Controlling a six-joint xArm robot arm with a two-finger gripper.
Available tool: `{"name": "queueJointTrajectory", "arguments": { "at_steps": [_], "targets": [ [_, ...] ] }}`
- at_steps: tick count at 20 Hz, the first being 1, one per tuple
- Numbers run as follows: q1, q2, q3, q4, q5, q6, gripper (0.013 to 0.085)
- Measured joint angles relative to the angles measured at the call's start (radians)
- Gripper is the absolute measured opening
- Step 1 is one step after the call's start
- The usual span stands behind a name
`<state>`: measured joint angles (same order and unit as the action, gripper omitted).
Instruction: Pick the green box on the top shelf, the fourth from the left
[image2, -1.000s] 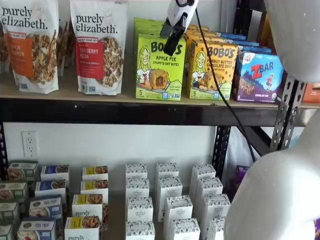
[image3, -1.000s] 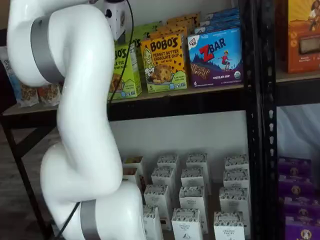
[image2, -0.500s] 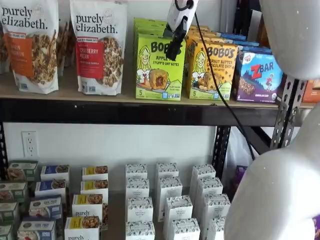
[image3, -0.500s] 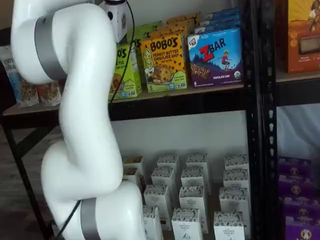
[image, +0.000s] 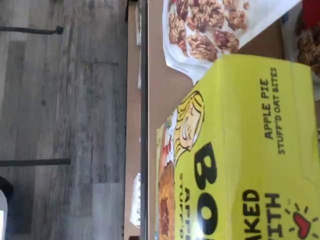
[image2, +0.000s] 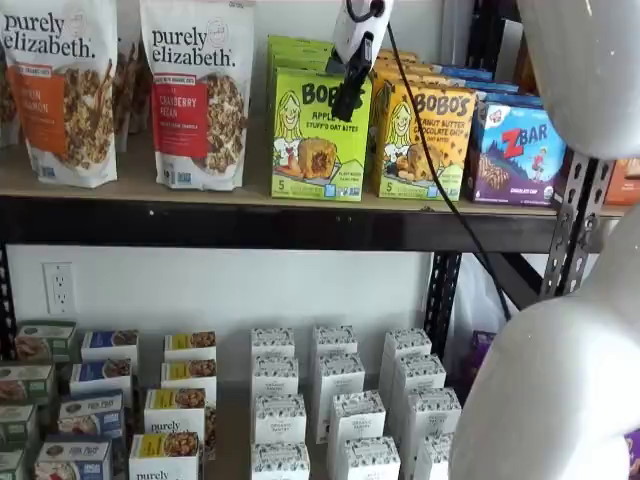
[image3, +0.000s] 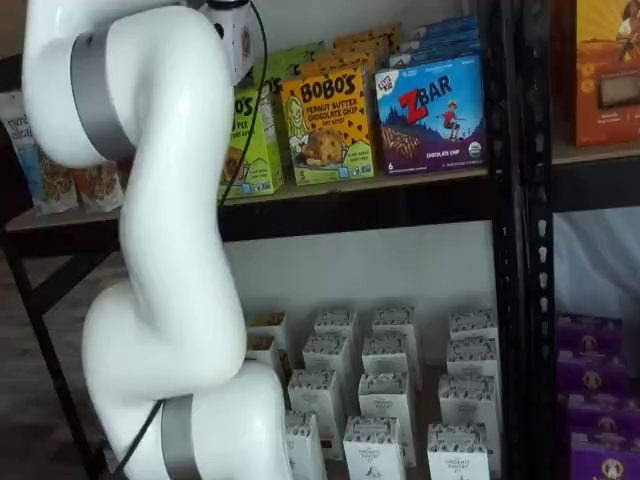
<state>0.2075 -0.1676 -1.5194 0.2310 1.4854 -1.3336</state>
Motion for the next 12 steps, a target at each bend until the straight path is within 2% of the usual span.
{"name": "queueJointTrajectory", "arguments": {
  "at_steps": [12],
  "targets": [
    [0.025,0.042,-0.069,-0.045,0.082,0.025,0.0850]
  ]
}}
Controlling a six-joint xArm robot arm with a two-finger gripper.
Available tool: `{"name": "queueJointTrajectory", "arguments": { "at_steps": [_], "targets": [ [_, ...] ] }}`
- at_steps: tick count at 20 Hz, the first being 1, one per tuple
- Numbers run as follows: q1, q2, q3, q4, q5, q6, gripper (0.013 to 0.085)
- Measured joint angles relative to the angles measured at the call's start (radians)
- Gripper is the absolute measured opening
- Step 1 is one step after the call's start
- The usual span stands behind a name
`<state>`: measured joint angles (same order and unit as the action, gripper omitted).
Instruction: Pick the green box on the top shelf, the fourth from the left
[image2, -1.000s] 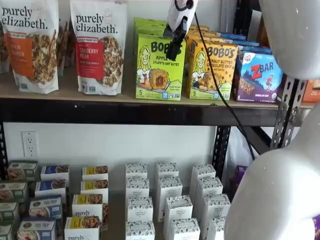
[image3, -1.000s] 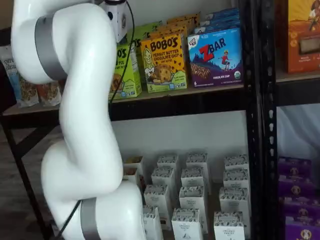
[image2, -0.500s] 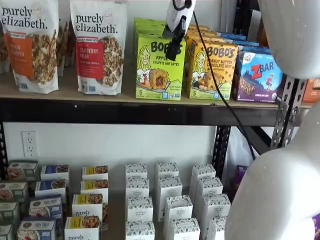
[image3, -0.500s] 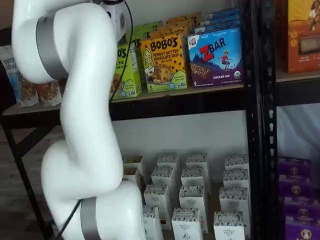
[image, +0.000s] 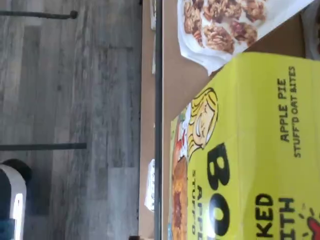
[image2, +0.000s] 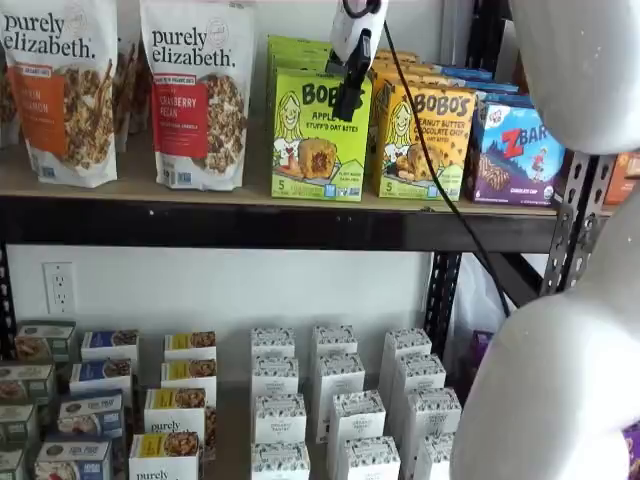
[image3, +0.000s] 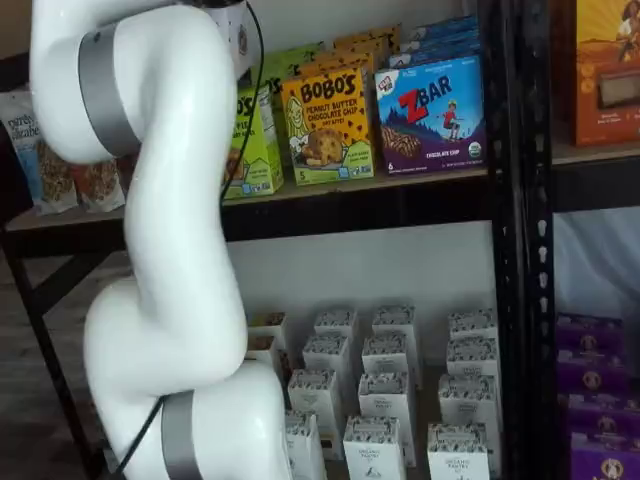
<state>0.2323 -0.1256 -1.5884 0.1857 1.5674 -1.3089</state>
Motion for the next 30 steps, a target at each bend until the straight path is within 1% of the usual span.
{"name": "queueJointTrajectory", "arguments": {
  "at_steps": [6,13,15,16,17,18,19,20,21,27,28,29,30],
  "targets": [
    [0.002,0.015,-0.024,-0.013,0.032,0.002,0.0850],
    [0.000,0.003,-0.004,-0.008,0.003,0.000,0.0850],
    [-0.001,0.002,-0.005,-0.007,0.004,-0.001,0.0770],
    [-0.001,0.003,-0.005,-0.008,0.005,-0.001,0.0770],
    [-0.001,0.003,-0.006,-0.009,0.007,-0.002,0.0730],
    [-0.002,0.003,-0.006,-0.009,0.007,-0.002,0.0730],
    [-0.002,0.003,-0.006,-0.009,0.008,-0.002,0.0690],
    [-0.003,0.002,-0.006,-0.009,0.007,-0.003,0.0690],
    [-0.003,0.002,-0.006,-0.009,0.007,-0.003,0.0650],
    [-0.005,0.000,-0.003,-0.011,0.003,-0.005,0.0650],
    [-0.005,-0.001,-0.001,-0.010,0.001,-0.006,0.0610],
    [-0.006,-0.002,-0.001,-0.009,0.001,-0.006,0.0610],
    [-0.007,-0.002,-0.001,-0.009,0.002,-0.007,0.0570]
  ]
}}
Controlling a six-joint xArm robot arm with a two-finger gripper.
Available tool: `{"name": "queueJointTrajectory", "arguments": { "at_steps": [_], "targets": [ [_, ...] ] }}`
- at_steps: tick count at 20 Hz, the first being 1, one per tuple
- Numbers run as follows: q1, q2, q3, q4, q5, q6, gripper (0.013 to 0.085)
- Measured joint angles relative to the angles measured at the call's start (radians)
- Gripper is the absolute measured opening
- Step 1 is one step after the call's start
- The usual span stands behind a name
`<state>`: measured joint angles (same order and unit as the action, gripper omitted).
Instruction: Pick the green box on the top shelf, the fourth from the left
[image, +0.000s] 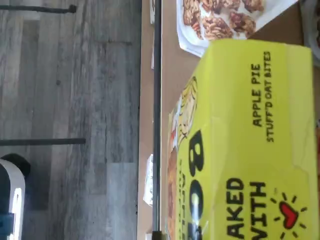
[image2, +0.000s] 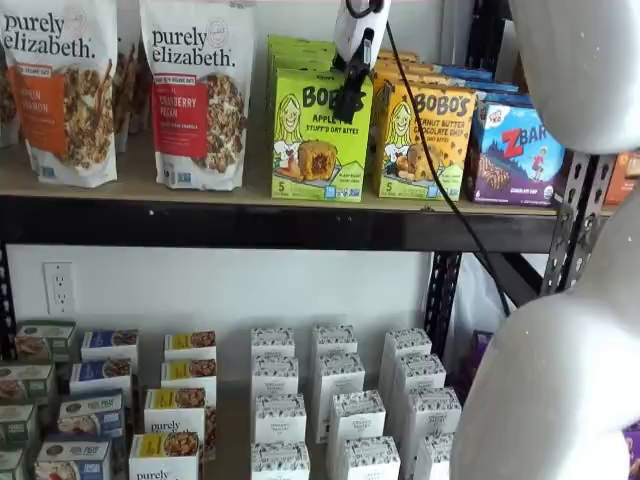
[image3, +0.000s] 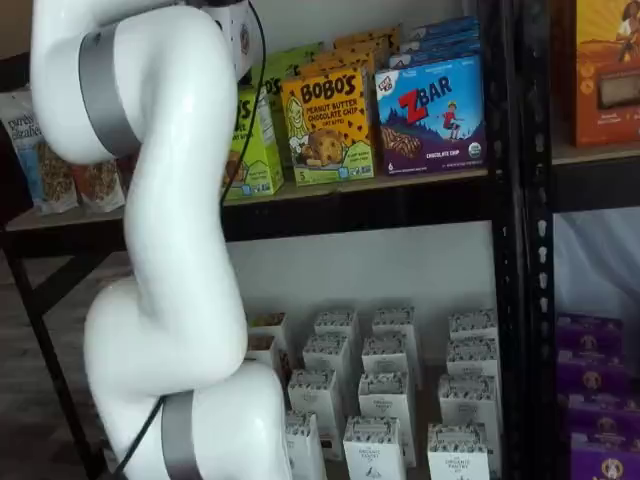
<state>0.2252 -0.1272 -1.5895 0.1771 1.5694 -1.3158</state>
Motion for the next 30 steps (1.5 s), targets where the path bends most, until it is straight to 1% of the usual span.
{"name": "queueJointTrajectory", "arguments": {
  "at_steps": [1,2,3,4,10,11,12,13,14,15,16,17,18,19,24,25,26,27,30],
  "targets": [
    [0.000,0.000,0.000,0.001,0.001,0.000,0.0570],
    [-0.001,0.000,0.000,0.002,0.002,-0.001,0.0530],
    [-0.001,0.000,-0.001,0.003,0.003,-0.001,0.0530],
    [-0.001,0.000,-0.001,0.003,0.003,-0.001,0.0490],
    [-0.003,-0.003,0.002,0.003,0.000,-0.003,0.0490],
    [-0.004,-0.004,0.002,0.004,0.000,-0.003,0.0450],
    [-0.004,-0.004,0.003,0.004,0.000,-0.004,0.0450],
    [-0.005,-0.005,0.004,0.004,-0.001,-0.004,0.0410],
    [-0.005,-0.006,0.005,0.004,-0.002,-0.005,0.0410],
    [-0.006,-0.008,0.009,0.006,-0.005,-0.005,0.0370],
    [-0.006,-0.009,0.012,0.007,-0.009,-0.005,0.0370],
    [-0.006,-0.012,0.016,0.006,-0.013,-0.006,0.0330],
    [-0.006,-0.014,0.020,0.007,-0.017,-0.006,0.0330],
    [-0.006,-0.015,0.021,0.007,-0.019,-0.006,0.0290],
    [-0.003,-0.015,0.024,0.008,-0.023,-0.004,0.0290],
    [-0.003,-0.016,0.024,0.011,-0.025,-0.003,0.0250],
    [-0.003,-0.016,0.025,0.012,-0.025,-0.003,0.0250],
    [-0.003,-0.016,0.025,0.013,-0.025,-0.003,0.0210],
    [-0.001,-0.014,0.019,0.010,-0.019,-0.001,0.0210]
  ]
}}
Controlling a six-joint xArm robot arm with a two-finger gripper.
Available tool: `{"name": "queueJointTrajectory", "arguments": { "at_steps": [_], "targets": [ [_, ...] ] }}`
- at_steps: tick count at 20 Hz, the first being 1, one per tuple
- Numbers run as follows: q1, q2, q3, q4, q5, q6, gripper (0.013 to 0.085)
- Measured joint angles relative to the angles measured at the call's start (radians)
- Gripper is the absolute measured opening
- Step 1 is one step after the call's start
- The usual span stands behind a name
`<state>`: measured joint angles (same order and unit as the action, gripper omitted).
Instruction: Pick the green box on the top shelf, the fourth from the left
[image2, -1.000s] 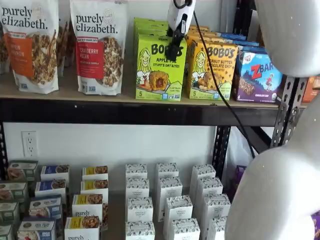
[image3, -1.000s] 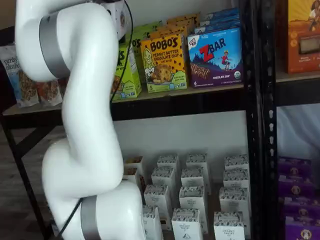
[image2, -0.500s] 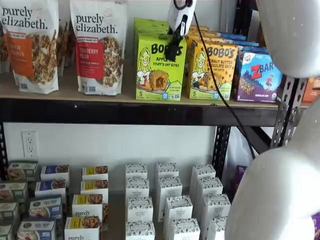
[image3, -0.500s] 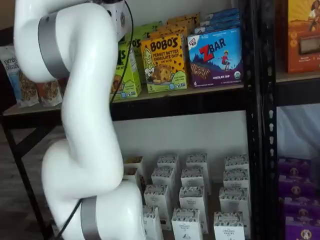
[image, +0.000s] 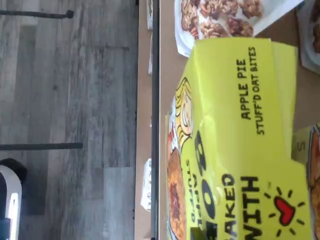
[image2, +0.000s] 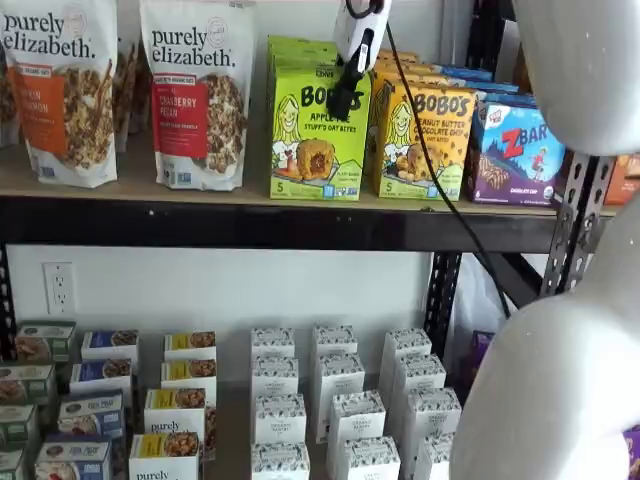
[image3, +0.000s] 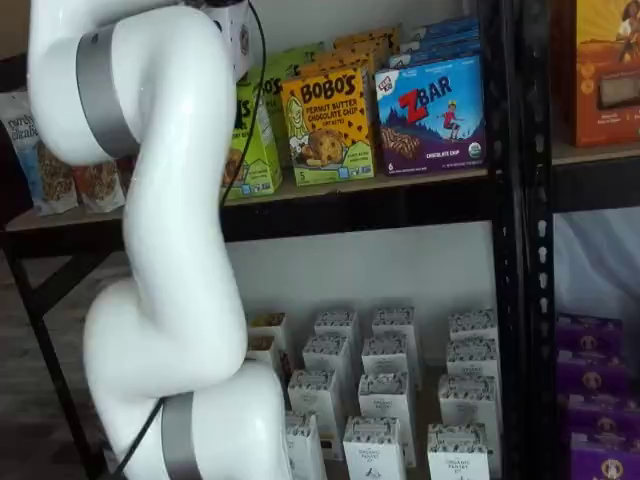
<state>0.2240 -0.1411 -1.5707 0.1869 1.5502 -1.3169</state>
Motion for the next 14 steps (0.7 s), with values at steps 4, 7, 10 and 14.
{"name": "queueJointTrajectory", "arguments": {
  "at_steps": [4,7,10,14],
  "targets": [
    [0.001,0.002,-0.007,0.003,0.011,0.002,0.0210],
    [0.003,-0.002,-0.007,0.006,0.016,0.005,0.0210],
    [0.002,-0.007,-0.010,0.010,0.024,0.007,0.0210],
    [0.007,-0.016,-0.014,-0.003,0.041,0.011,0.0210]
  ]
}}
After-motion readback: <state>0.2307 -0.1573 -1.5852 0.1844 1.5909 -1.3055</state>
